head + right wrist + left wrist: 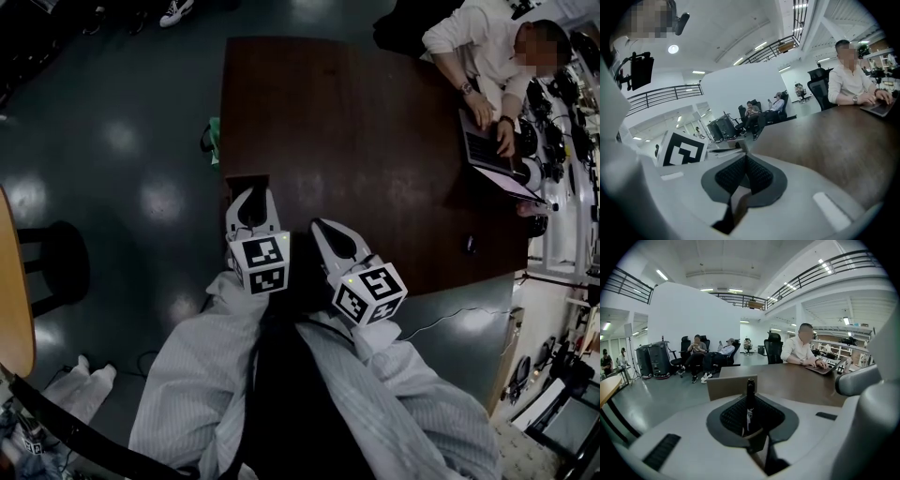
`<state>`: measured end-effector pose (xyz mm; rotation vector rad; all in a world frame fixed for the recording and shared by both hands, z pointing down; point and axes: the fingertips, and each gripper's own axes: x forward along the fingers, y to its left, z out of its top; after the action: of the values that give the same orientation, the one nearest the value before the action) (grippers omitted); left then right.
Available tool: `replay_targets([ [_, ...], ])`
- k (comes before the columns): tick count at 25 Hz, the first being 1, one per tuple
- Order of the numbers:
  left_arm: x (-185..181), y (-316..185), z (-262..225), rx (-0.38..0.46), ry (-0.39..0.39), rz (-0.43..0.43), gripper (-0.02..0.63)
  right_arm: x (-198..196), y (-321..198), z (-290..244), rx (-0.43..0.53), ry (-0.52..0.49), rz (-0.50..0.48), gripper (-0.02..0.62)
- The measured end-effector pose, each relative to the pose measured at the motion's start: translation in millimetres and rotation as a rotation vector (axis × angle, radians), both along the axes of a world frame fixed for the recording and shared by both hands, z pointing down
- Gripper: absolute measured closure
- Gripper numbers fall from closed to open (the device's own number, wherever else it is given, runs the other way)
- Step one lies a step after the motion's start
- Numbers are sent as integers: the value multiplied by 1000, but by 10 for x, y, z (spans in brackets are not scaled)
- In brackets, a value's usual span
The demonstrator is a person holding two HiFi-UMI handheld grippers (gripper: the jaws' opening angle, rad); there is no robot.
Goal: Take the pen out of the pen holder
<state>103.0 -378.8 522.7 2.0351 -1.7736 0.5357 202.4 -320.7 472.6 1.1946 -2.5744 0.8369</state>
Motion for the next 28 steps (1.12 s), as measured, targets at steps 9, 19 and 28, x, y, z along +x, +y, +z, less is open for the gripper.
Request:
replay_targets([
  [9,-312,289,-651,113,62,24,558,-360,118,-279,73,-23,-30,593],
  [19,-616,670,-1535,272,88,52,558,-848,75,-798,199,-68,-90,592],
  [28,-652,831,-1790,332,102,77,558,-1010,70,-1123,270,-70,-105,594],
])
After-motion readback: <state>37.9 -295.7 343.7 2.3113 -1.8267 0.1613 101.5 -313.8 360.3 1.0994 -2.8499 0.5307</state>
